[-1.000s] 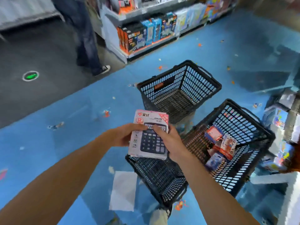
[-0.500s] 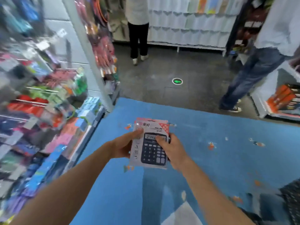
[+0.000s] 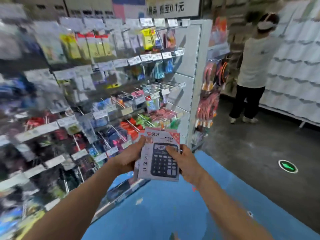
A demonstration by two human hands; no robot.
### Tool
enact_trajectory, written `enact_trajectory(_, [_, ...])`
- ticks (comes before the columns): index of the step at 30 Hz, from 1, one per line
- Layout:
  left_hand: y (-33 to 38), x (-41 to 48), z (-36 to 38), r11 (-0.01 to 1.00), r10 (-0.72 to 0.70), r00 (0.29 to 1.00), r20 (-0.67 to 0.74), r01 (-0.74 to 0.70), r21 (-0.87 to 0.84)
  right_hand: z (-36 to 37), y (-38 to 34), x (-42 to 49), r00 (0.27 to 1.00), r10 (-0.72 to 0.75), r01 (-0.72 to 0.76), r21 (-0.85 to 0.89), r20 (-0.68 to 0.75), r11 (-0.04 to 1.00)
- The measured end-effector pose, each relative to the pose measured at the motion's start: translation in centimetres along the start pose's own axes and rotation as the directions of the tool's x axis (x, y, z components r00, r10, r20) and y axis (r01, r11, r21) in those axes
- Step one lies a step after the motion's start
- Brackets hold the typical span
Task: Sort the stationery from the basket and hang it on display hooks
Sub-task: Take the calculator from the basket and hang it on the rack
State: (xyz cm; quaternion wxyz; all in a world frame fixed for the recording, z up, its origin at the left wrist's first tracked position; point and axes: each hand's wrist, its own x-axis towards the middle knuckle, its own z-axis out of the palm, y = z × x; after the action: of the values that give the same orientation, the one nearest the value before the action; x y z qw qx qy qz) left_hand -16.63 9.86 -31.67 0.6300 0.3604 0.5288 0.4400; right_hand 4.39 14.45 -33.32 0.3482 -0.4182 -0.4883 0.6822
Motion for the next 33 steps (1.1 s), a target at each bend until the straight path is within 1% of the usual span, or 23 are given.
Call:
enact_trajectory(2, [1.2,2.0,-0.2,0.999,0.043,0.993,-0.114,-0.044,-0.003,-1.0,-1.9,2.7,0.999,-0.013,0.012,0.022,0.046,1.0])
enact_trajectory(4, [2.6,4.1,0.2,0.997,0.08,0.976,-0.201,-0.076,0.028,-2.3,-4.0,5.5,0.995,-0.019,0.015,0.043,0.1,0.999])
enact_trajectory(7, [5.2,7.0,1.9,0.995,0.1,0.924,-0.369,-0.085,0.057,-4.4,-7.3,9.2,0.989,-0.016,0.008,0.057,0.145,0.998])
enact_trajectory(11, [7.7,10.9,3.5,0.991,0.126,0.856,-0.501,-0.133,0.023,-6.8,-10.7,14.3,0.962,-0.009,0.006,0.01,0.273,1.0])
enact_trajectory(13, [8.3,12.5,3.6,0.989,0.131,0.832,-0.539,-0.147,0.013,-7.4,-11.4,16.2,0.948,0.019,-0.011,-0.026,0.318,1.0])
enact_trajectory(16, [8.9,15.4,3.1,0.982,0.175,0.795,-0.581,-0.188,0.038,-8.5,-12.1,20.0,0.928,0.028,0.008,-0.093,0.372,0.996])
enact_trajectory(21, [8.3,21.8,-1.6,0.966,0.233,0.683,-0.692,-0.246,0.083,-9.3,-11.4,28.9,0.927,0.072,-0.065,-0.032,0.368,0.997])
enact_trajectory(22, [8.1,23.4,-3.0,0.964,0.242,0.67,-0.702,-0.246,0.098,-9.3,-11.2,30.8,0.932,0.078,-0.071,-0.032,0.353,0.997])
enact_trajectory(25, [8.0,28.1,-6.8,0.972,0.227,0.653,-0.723,-0.199,0.126,-9.8,-10.1,37.0,0.952,0.095,-0.088,-0.038,0.29,0.995])
enact_trajectory(28, [7.5,32.0,-9.6,0.981,0.196,0.675,-0.711,-0.146,0.132,-10.6,-8.2,43.4,0.962,0.094,-0.094,-0.015,0.258,0.996])
enact_trajectory(30, [6.4,34.4,-11.3,0.982,0.188,0.672,-0.717,-0.114,0.15,-11.4,-6.4,47.2,0.963,0.107,-0.114,0.015,0.249,0.993])
enact_trajectory(33, [3.8,37.9,-12.9,0.986,0.164,0.661,-0.733,-0.111,0.121,-12.2,-3.3,51.8,0.96,0.123,-0.14,0.05,0.25,0.989])
